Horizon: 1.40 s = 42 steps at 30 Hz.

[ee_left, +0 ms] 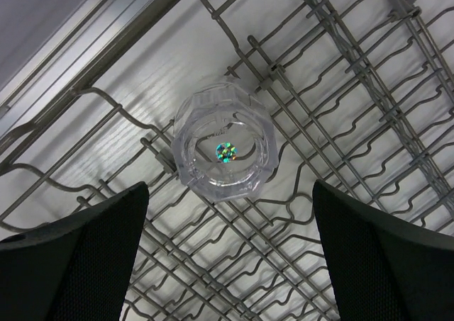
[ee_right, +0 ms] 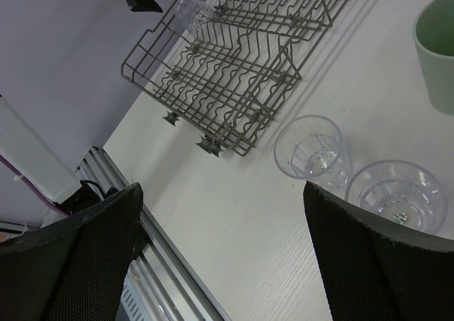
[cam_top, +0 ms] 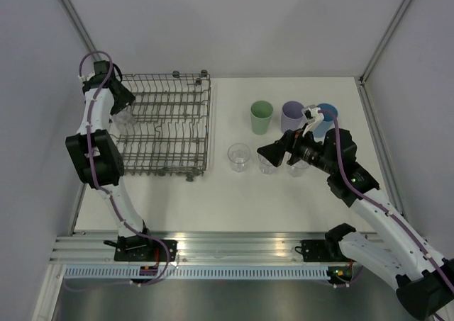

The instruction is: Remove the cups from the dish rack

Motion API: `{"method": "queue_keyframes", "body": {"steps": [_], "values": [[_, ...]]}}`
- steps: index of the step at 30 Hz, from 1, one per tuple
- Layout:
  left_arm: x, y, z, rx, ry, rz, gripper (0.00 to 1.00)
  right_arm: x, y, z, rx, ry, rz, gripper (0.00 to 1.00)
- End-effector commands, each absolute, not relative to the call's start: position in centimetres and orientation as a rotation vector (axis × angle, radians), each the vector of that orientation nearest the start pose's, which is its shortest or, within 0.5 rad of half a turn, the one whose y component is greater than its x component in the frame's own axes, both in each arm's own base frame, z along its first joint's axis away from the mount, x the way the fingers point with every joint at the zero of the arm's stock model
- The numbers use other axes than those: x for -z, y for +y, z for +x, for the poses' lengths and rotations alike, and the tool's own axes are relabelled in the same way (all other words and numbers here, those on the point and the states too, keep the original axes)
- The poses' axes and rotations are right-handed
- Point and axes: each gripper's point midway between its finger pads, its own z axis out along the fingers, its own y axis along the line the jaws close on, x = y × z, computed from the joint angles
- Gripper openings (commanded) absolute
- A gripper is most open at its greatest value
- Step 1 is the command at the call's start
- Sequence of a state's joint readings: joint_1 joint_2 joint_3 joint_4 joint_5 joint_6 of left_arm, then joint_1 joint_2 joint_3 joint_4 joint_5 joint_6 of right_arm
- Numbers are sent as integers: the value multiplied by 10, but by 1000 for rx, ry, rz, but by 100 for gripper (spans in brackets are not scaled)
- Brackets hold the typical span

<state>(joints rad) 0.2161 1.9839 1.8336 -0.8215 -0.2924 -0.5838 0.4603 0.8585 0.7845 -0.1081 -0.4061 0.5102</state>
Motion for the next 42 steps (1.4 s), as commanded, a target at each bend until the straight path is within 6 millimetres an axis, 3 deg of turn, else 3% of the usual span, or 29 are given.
{"method": "queue_keyframes", "body": {"steps": [1, 9, 16, 21, 28, 29, 31, 34, 39, 42], "values": [[-154, 137, 492, -160, 2243, -1023, 100, -291, 218, 242, -1060, 1770, -272, 98], [-114, 152, 493, -166, 2309, -1059, 98, -289, 215, 243, -1042, 1772, -259, 98], [-104, 150, 493, -151, 2338, -1048, 88, -291, 214, 245, -1039, 1769, -245, 98], [-110, 149, 495, -143, 2329, -1035, 71, -285, 212, 246, -1019, 1780, -240, 98], [-129, 147, 495, -116, 2295, -1024, 37, -289, 213, 246, -1023, 1770, -242, 98], [-133, 146, 496, -111, 2288, -1019, 36, -289, 212, 246, -1024, 1770, -240, 98], [-144, 146, 495, -107, 2269, -1011, 18, -289, 213, 246, -1026, 1769, -238, 98], [-161, 144, 495, -88, 2243, -990, 3, -292, 213, 245, -1034, 1762, -241, 98], [-194, 137, 489, -40, 2193, -958, 2, -295, 213, 245, -1035, 1759, -242, 98], [-194, 128, 485, 11, 2212, -951, 2, -296, 213, 245, -1030, 1756, -245, 98]]}}
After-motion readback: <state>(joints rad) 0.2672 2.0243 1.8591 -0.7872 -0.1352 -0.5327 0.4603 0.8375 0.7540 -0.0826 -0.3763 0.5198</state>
